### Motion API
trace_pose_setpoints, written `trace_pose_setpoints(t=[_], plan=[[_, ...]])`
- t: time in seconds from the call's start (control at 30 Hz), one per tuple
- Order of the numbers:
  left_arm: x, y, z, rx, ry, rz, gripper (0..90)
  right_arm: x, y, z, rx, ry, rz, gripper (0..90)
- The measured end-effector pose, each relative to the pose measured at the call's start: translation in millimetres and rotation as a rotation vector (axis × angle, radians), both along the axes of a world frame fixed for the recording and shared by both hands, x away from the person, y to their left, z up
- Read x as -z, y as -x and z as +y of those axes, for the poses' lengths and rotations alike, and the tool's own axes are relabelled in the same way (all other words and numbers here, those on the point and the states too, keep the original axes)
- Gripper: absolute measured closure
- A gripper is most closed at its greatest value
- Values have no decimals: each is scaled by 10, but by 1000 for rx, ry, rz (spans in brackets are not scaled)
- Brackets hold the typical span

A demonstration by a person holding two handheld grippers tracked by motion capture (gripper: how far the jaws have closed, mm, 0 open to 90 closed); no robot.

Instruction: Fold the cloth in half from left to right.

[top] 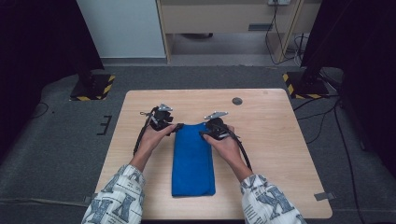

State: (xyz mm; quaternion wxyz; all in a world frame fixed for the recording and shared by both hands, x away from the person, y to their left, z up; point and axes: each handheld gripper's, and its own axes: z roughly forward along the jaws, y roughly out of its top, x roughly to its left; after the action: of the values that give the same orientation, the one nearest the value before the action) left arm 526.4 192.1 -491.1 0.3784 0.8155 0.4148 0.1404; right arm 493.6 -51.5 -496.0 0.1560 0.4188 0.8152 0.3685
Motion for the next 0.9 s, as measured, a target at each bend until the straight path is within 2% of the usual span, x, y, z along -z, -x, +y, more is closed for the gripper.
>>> trace_pose_setpoints(t=[0.13,0.27,0.4,0.5,0.6,0.9], plan=[[30,-19,13,-9,-7,2,377,30,-193,-28,40,13,13,526],[53,-25,29,-16,-7,4,389,74,-308,-69,63,8,23,545],[89,-32,27,-20,-15,12,397,111,-344,-45,55,29,29,551],[128,-41,16,-25,-19,14,398,138,-366,-22,51,16,38,550],[172,-50,-8,-14,-41,17,398,173,-396,-2,51,37,42,526],[244,-73,-53,-26,-55,20,396,281,-504,-47,73,14,73,512]])
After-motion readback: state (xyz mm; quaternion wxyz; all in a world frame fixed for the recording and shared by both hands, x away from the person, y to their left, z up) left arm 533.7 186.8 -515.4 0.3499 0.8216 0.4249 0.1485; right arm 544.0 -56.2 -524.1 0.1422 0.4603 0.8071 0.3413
